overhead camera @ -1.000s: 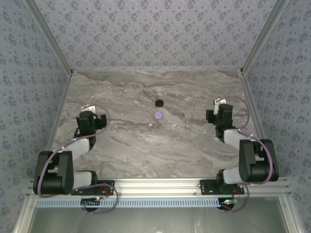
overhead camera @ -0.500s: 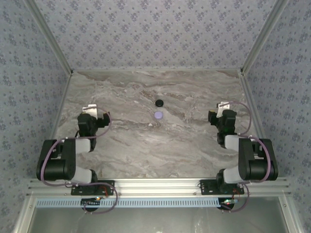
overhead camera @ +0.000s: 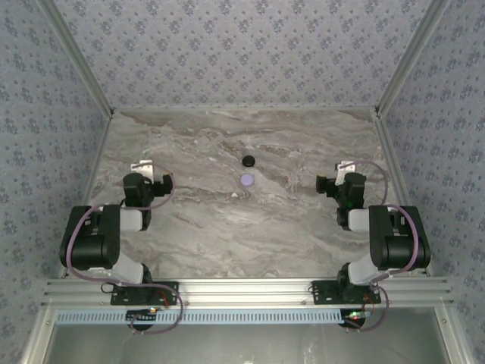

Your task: Insert the wireless bluetooth earbuds into the charging case

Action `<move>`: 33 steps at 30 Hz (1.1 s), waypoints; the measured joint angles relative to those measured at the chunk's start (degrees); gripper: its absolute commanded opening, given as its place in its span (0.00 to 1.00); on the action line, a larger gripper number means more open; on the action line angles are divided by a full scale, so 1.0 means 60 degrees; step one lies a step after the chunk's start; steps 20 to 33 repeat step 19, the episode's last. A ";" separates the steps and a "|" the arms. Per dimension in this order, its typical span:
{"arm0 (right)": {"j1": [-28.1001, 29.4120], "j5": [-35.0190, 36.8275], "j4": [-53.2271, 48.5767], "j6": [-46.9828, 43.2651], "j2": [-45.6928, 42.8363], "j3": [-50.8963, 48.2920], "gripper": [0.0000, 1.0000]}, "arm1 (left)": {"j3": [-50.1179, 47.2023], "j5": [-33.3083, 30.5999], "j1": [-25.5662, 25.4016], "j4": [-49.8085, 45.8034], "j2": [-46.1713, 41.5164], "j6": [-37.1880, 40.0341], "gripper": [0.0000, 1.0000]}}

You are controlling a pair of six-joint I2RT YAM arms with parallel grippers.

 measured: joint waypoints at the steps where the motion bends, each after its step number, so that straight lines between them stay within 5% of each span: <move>1: 0.0000 0.0000 0.0000 0.0004 0.0000 0.0000 1.00 | 0.0066 -0.0069 0.0011 0.0000 0.0000 -0.0025 0.99; 33: -0.0004 -0.0080 0.0022 0.0007 0.0000 0.0000 1.00 | 0.0091 -0.0251 0.0011 -0.0244 0.0000 -0.0058 0.99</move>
